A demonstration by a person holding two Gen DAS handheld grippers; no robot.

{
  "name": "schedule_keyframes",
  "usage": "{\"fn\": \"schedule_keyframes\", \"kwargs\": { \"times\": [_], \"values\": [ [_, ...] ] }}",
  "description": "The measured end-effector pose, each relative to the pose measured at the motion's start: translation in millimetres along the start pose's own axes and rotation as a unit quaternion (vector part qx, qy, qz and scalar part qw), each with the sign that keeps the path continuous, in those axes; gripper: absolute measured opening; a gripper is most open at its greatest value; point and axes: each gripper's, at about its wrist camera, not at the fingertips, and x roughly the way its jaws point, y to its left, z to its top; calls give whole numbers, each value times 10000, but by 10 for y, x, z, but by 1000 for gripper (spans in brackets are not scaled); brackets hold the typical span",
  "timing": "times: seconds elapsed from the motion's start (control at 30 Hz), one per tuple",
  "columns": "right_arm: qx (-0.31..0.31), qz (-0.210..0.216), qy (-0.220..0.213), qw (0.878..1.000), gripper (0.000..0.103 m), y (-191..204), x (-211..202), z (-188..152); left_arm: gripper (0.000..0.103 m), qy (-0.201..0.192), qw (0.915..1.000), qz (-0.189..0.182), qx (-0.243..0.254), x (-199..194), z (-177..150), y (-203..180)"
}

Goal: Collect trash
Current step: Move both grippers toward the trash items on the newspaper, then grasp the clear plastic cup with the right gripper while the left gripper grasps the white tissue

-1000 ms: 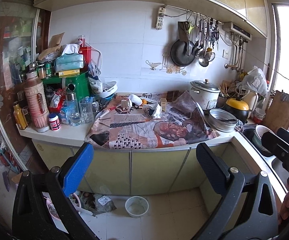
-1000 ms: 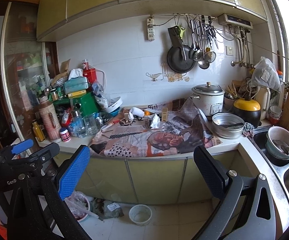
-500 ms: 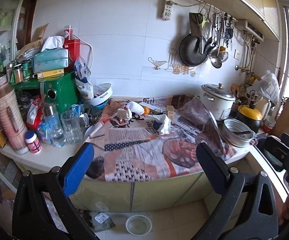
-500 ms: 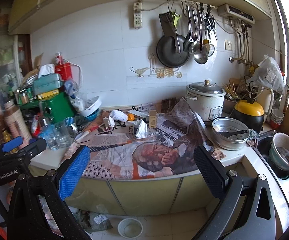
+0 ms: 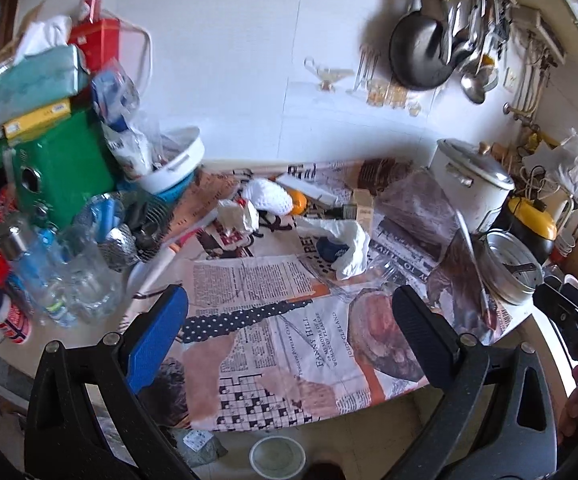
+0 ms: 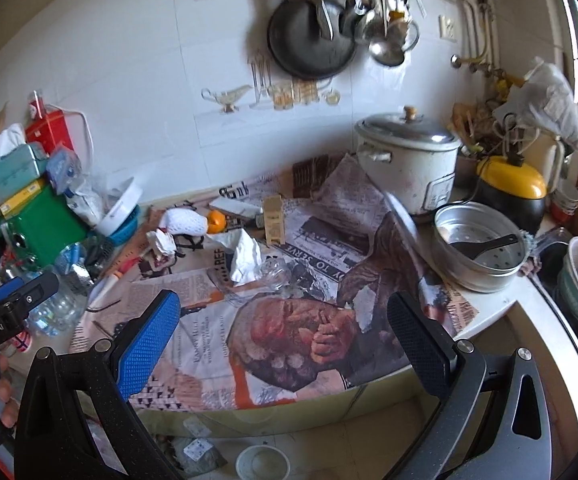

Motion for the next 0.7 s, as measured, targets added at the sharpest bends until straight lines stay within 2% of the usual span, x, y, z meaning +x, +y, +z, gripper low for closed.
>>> {"fn": "schedule_keyframes", "kwargs": {
  "times": [0.1, 0.23, 0.43, 0.57, 0.7],
  "values": [
    [-34, 280, 385, 9989, 103, -111, 498, 113, 103, 321, 9992, 60, -215, 393, 67, -26],
    [-192, 674, 885, 9936, 103, -224, 1187, 266, 103, 613, 9962, 421, -451, 876, 157, -128],
    [-348, 1189, 1806, 9757, 102, -295, 2179, 365, 103, 1015, 9899, 839, -525, 1553, 223, -248],
    [-374, 1544, 2293, 9603, 101, -265, 2614, 335, 103, 1288, 9847, 968, -667, 1925, 201, -291],
    [-494, 1902, 2514, 9477, 95, -157, 2875, 329, 103, 1495, 9809, 1046, -669, 2198, 194, -342]
  ]
}}
